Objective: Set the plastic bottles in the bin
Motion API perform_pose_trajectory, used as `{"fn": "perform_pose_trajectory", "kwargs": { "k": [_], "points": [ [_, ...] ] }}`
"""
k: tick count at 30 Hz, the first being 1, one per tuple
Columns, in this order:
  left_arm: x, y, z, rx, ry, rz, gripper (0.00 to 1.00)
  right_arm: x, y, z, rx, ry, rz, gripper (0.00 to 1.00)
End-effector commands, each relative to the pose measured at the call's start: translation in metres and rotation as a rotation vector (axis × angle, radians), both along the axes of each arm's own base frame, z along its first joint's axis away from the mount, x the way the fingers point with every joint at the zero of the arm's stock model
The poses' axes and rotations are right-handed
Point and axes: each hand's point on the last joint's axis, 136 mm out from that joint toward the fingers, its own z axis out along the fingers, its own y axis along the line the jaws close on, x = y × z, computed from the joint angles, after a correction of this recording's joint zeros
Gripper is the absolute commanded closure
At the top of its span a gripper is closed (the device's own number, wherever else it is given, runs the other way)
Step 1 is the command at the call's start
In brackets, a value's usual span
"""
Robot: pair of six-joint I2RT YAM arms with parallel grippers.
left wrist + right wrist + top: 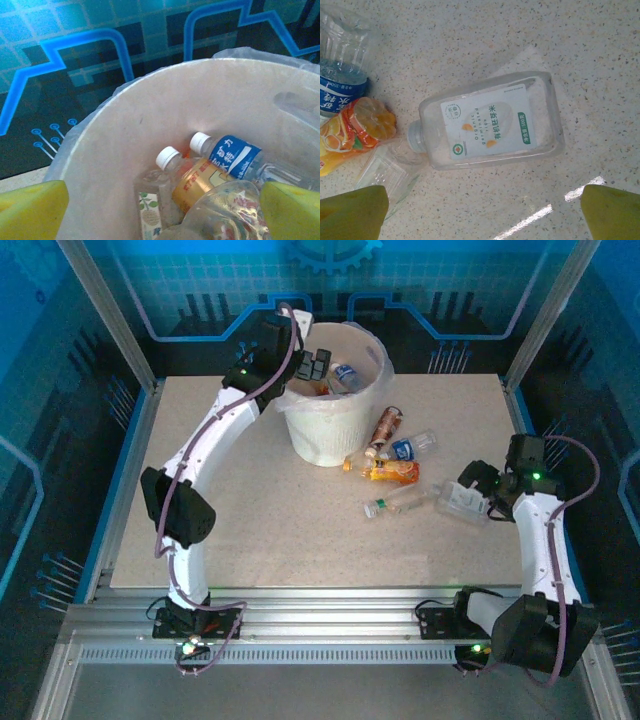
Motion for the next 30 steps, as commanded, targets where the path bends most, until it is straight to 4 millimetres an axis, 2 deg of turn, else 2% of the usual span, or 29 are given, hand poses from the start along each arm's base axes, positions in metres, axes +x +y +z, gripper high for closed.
{"fn": "perform_pose_trajectory", "kwargs": {
  "k": [1, 4, 7, 11, 17, 22, 27, 30],
  "points": [
    [-0.016, 0.026, -0.040, 0.161, 0.129, 0.065, 0.01, 0.007, -0.005, -0.004, 0.020, -0.001, -0.008, 0.00],
    [-0.016, 0.034, -0.042, 0.200, 0.132, 0.101, 0.01, 0.018, -0.005, -0.006, 0.029, -0.004, 0.027, 0.00],
    [-0.016, 0.029, -0.031, 0.167, 0.101, 0.088, 0.01, 0.032, -0.006, -0.008, 0.033, -0.009, 0.065, 0.00],
    [-0.018, 0.020, 0.002, 0.089, 0.034, 0.054, 0.01, 0.048, -0.014, -0.012, 0.023, 0.019, 0.076, 0.00],
    [-0.034, 0.014, 0.051, -0.018, -0.057, 0.017, 0.01, 0.052, -0.026, -0.017, 0.020, 0.053, 0.038, 0.00],
    [-0.060, 0.018, 0.077, -0.107, -0.111, -0.001, 0.01, 0.050, -0.004, -0.014, 0.080, 0.031, 0.100, 0.00],
    [-0.092, 0.025, 0.087, -0.203, -0.154, -0.018, 0.01, 0.031, 0.022, -0.014, 0.062, 0.066, 0.120, 0.00],
    [-0.111, 0.035, 0.084, -0.261, -0.176, 0.000, 0.01, 0.017, 0.041, -0.015, 0.052, 0.075, 0.111, 0.00]
  ]
}}
